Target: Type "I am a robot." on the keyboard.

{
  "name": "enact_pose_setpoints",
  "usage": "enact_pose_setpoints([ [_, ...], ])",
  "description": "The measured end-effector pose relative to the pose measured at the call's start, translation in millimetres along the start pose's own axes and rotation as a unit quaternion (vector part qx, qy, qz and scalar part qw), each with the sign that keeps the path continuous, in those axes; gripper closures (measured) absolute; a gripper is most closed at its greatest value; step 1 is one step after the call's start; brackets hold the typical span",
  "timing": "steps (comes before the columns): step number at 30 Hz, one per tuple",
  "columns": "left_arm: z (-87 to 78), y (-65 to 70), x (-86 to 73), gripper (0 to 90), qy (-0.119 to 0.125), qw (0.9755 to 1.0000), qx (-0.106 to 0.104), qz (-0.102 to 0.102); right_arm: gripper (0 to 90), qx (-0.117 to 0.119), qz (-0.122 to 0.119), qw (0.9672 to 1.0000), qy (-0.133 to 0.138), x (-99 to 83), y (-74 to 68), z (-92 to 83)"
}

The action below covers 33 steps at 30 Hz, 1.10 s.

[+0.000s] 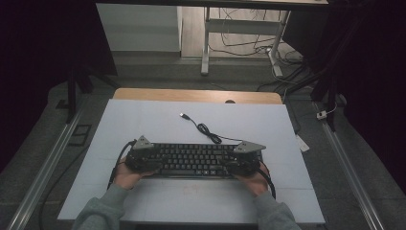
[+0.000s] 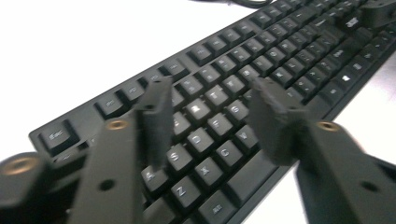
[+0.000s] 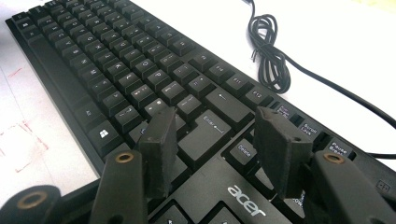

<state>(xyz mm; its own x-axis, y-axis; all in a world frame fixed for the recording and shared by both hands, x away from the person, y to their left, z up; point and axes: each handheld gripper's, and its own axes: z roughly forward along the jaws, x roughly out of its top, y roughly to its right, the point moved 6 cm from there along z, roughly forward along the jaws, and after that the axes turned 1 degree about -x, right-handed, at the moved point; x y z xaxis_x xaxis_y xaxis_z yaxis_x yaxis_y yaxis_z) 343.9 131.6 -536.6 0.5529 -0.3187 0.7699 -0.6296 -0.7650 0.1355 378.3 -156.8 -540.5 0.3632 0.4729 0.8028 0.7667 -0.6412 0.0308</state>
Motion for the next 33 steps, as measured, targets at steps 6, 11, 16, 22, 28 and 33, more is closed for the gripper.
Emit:
enact_pose_setpoints([
  [6, 7.7, 11.1, 2.1, 88.9, -0.009, 0.9992, -0.039, 0.004, 49.6, 0.0, -0.002, 1.0, -0.001, 0.1, -0.5, 0.8],
  [11, 16.2, 18.5, 1.1, 89.0, -0.025, 0.9985, -0.046, 0.016, 49.5, 0.001, -0.001, 1.0, 0.0, 0.1, -0.9, 1.2],
  [16, 24.3, 22.9, 0.0, 89.0, -0.035, 0.9982, -0.042, 0.024, 49.4, 0.002, -0.001, 1.0, -0.001, -0.1, -1.3, 1.8],
  [22, 33.7, 26.3, -2.4, 88.9, -0.05, 0.9973, -0.043, 0.031, 49.4, 0.001, -0.002, 1.0, -0.003, -0.5, -1.5, 2.2],
  [28, 38.2, 30.1, -4.1, 88.9, -0.059, 0.9966, -0.044, 0.035, 49.4, 0.0, -0.002, 1.0, -0.004, -0.6, -1.4, 2.4],
  [33, 40.0, 31.1, -6.5, 88.9, -0.069, 0.9958, -0.044, 0.04, 49.3, 0.0, -0.002, 1.0, -0.004, -0.6, -1.4, 2.4],
])
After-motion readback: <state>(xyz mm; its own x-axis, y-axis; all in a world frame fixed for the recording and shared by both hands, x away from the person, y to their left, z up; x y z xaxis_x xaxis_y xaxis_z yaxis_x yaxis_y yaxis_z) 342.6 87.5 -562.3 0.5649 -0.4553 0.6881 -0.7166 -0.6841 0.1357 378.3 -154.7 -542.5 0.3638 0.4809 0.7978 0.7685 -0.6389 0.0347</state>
